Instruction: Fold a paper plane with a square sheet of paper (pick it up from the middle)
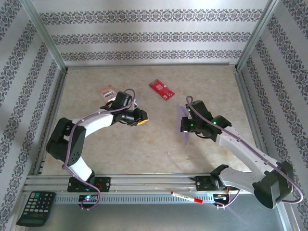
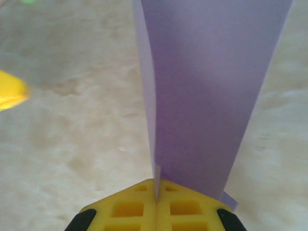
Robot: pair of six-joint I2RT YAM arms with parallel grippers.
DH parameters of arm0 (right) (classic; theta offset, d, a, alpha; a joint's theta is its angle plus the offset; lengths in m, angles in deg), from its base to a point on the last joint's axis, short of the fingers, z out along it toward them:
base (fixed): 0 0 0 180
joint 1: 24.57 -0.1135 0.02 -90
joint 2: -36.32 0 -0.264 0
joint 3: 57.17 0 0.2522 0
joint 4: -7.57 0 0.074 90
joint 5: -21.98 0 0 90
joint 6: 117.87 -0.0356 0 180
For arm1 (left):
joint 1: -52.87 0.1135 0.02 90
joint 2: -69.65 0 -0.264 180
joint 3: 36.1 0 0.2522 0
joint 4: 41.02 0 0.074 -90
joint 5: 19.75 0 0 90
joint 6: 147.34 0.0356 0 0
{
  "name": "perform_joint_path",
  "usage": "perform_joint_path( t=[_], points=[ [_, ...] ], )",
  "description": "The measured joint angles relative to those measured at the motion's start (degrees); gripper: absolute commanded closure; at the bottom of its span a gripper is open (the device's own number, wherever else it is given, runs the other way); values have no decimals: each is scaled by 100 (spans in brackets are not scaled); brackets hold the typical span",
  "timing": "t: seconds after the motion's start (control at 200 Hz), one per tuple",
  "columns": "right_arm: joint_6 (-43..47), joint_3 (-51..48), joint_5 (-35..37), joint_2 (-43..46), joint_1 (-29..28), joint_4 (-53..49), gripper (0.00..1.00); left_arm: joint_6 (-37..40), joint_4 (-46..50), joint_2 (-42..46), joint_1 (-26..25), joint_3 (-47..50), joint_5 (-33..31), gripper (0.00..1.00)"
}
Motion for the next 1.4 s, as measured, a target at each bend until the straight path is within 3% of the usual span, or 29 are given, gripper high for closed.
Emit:
perform_joint_path(
  t=[0.16, 0.29, 0.445, 0.714, 0.929, 1.054, 1.234, 1.399],
  points=[
    [-142, 938, 1954, -1189, -885, -1469, 100, 118, 50, 173, 326, 116, -59, 70],
    [-625, 1399, 2824, -2686, -1552, -2179, 100, 264, 136, 166, 540, 197, -57, 70],
    [-1169, 2026, 3056, -4199, -2208, -2540, 100, 369, 136, 164, 863, 417, -57, 70],
    [-1416, 3191, 2583, -5416, -2656, -2240, 74, 382, 153, 286, 1410, 752, -118, 66],
    [-1311, 3633, 1987, -5357, -2653, -1753, 72, 216, 146, 901, 1440, 1108, -94, 62],
    [-1196, 2959, 1412, -4487, -2529, -1137, 71, -179, -24, 1325, 1246, 1558, -15, 62],
    [-839, 1099, 201, -2483, -1585, -136, 74, -686, -275, 1244, -184, 1486, -48, 76],
    [-616, -317, -756, -1836, -772, 686, 80, -1027, -710, 223, -1344, 684, -7, 84]
  ],
)
